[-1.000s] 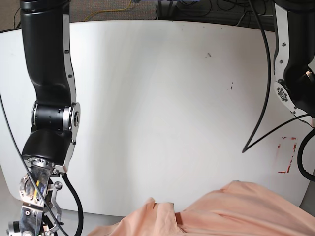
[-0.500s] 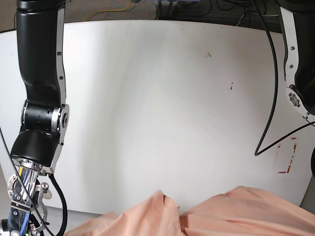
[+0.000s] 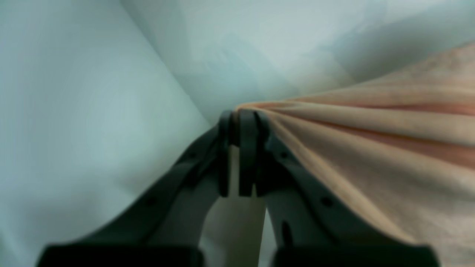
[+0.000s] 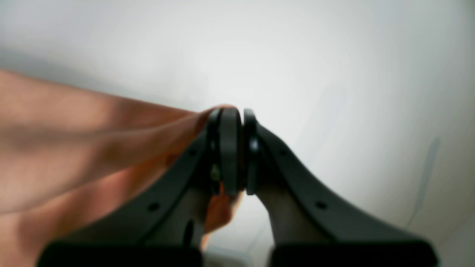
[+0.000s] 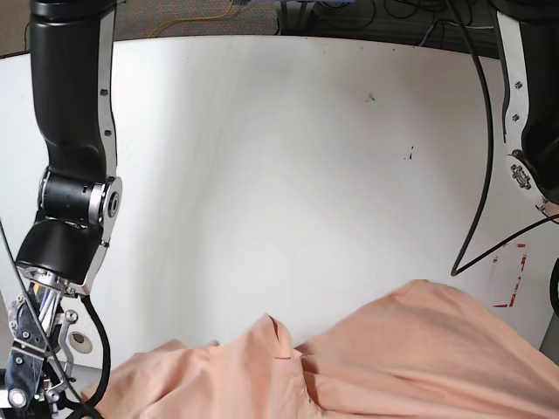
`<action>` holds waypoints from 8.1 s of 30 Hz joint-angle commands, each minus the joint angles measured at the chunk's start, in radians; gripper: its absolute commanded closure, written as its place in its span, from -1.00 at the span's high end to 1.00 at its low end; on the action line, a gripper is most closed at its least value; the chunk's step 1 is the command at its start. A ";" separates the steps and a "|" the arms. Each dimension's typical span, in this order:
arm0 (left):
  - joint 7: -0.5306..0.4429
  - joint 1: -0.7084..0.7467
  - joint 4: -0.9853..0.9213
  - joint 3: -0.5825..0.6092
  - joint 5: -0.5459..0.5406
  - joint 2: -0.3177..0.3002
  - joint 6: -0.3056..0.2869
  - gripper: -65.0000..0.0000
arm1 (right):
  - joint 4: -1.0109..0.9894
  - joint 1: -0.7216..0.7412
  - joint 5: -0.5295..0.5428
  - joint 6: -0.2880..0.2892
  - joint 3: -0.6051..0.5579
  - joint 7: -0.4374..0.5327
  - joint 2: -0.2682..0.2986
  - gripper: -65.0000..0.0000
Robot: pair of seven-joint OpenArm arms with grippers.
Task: Layout the t-shirt on the table in an organized manner, then fold the t-shirt properly
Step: 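Lift the shirt with both grippers and pull the edges apart, then lay the stretched shirt down, pulling the grippers apart across the table, then open the right gripper, release the shirt and raise it, then regrasp the shirt edges with both grippers at the shirt's ends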
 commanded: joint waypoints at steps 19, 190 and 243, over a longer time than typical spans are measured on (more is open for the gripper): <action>-0.018 0.213 0.050 -0.046 -0.005 0.022 -0.031 -1.00 | 0.346 -0.439 0.005 -0.004 0.103 -0.035 -0.005 -1.00; -0.160 1.045 0.232 -0.218 0.007 0.151 -0.031 0.35 | 0.302 -1.010 0.155 0.194 0.528 -0.198 -0.267 0.63; -0.161 0.677 -0.225 -0.224 0.147 0.134 -0.031 0.35 | 0.124 -1.112 0.154 0.247 0.467 -0.111 -0.365 -1.00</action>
